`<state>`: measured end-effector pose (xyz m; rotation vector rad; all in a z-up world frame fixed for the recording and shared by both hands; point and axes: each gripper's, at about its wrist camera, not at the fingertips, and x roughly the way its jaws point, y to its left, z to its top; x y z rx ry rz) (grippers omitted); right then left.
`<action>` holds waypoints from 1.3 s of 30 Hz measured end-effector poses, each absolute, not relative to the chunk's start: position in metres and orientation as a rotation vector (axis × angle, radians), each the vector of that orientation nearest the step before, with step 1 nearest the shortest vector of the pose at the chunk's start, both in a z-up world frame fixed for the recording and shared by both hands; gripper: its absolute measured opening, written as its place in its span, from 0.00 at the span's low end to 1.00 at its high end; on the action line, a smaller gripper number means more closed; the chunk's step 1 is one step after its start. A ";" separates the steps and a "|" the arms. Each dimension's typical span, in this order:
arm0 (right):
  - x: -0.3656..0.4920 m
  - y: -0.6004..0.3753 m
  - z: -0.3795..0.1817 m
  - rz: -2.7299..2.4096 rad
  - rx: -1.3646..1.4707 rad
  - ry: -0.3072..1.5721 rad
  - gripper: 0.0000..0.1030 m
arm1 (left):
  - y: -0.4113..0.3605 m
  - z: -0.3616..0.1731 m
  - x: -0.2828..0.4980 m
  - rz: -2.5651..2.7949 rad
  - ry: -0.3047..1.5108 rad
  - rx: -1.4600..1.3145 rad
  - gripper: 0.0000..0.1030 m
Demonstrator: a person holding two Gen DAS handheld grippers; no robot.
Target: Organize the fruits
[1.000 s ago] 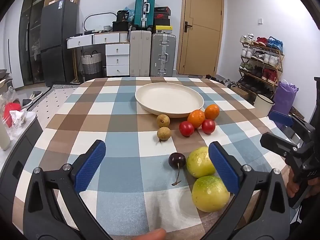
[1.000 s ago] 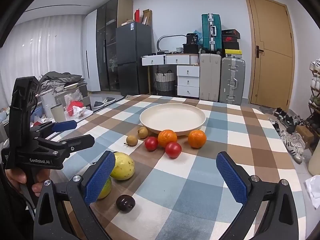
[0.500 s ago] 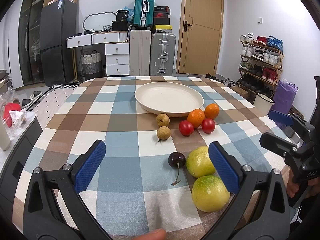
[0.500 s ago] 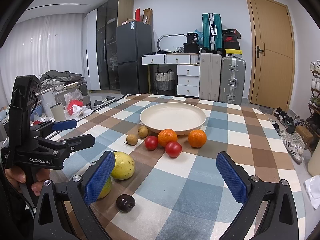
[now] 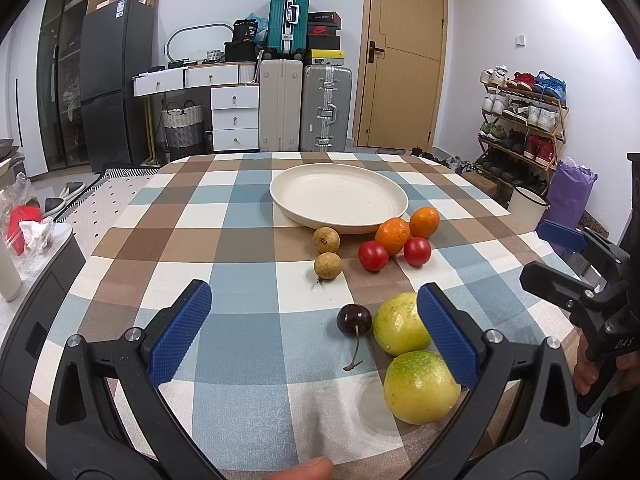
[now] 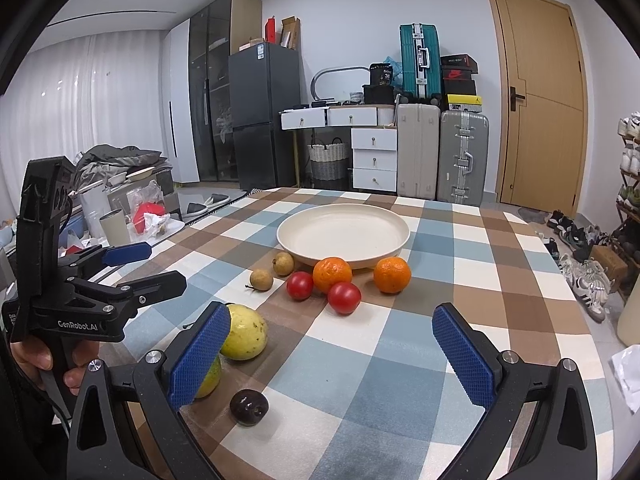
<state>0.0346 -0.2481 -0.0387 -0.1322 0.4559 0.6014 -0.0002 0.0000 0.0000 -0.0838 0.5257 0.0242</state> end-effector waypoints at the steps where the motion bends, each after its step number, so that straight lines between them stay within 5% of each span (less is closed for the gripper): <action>1: 0.033 -0.247 -0.039 0.601 -0.133 0.456 1.00 | 0.000 0.000 0.000 0.025 0.526 -0.084 1.00; 39: 0.036 -0.245 -0.045 0.604 -0.150 0.482 1.00 | 0.000 0.000 0.000 0.024 0.529 -0.083 1.00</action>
